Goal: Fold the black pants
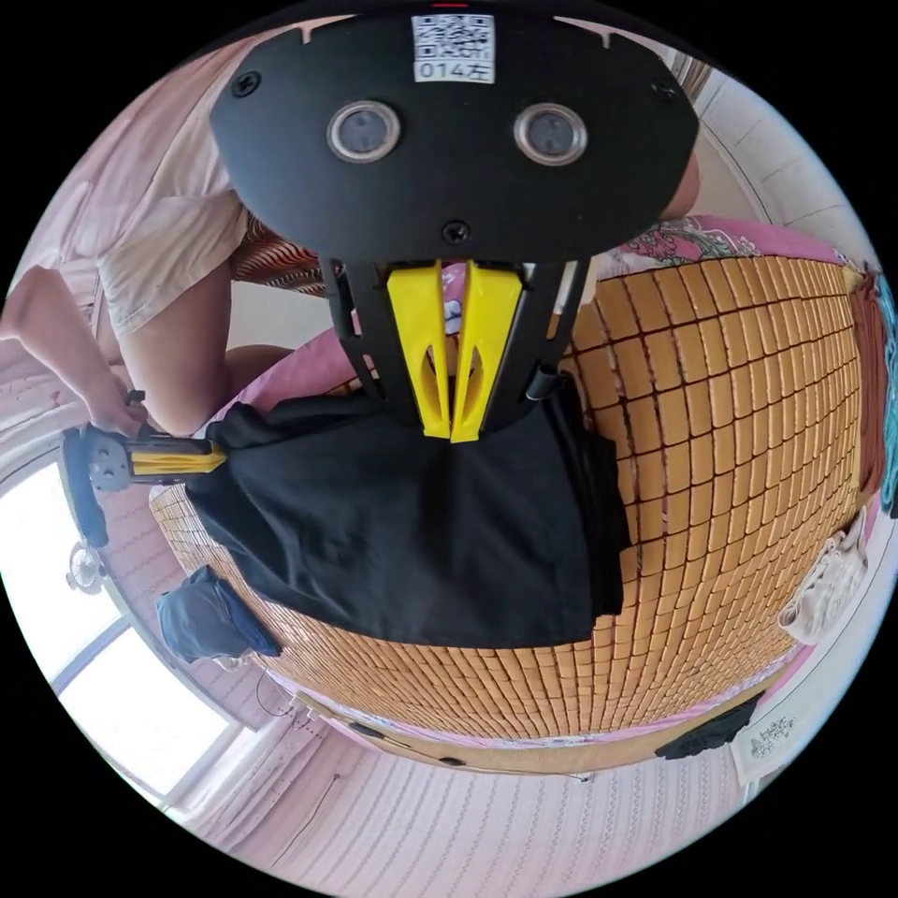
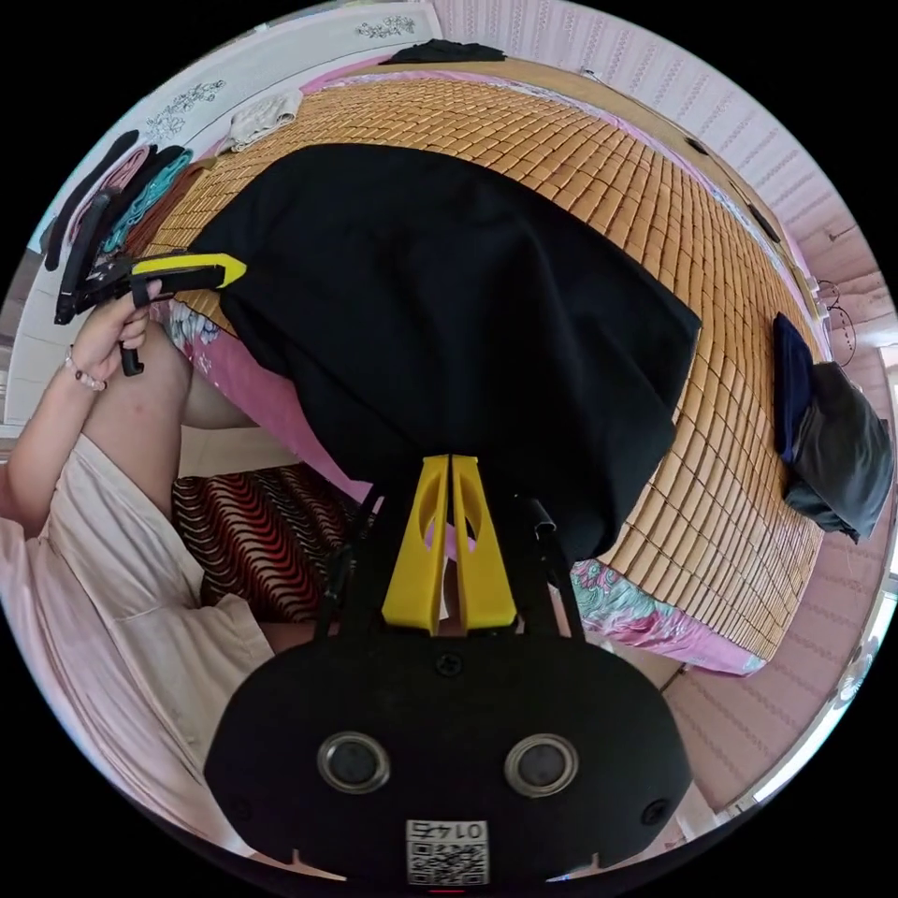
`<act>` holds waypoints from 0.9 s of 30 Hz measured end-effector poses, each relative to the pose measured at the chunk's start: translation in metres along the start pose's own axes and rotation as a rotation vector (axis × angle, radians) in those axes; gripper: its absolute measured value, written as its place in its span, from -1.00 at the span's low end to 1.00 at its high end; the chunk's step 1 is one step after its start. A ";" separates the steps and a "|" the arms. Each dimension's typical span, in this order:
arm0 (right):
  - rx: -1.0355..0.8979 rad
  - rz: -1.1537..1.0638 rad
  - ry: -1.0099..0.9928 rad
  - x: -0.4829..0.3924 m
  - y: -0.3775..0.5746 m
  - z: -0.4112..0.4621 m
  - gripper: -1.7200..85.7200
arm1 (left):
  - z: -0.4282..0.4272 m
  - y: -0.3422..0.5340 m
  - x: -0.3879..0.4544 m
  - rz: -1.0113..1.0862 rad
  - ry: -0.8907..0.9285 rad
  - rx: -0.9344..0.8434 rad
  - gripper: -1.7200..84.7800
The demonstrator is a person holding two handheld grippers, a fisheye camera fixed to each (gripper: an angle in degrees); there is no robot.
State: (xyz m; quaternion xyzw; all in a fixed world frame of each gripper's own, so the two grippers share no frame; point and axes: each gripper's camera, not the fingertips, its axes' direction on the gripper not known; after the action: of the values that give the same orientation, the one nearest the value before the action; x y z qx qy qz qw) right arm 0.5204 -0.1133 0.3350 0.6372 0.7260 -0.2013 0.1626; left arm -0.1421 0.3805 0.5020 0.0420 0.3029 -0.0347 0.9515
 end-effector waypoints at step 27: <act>0.205 0.224 -0.324 0.178 0.179 -0.097 -0.91 | 0.317 -0.235 0.279 0.548 0.056 -0.214 -0.87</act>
State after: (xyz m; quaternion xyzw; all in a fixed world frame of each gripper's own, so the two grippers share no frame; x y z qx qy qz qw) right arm 0.6761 0.1075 0.3158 0.6863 0.5909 -0.3545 0.2328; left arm 0.2450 0.1037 0.5845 0.0225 0.3082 0.2567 0.9158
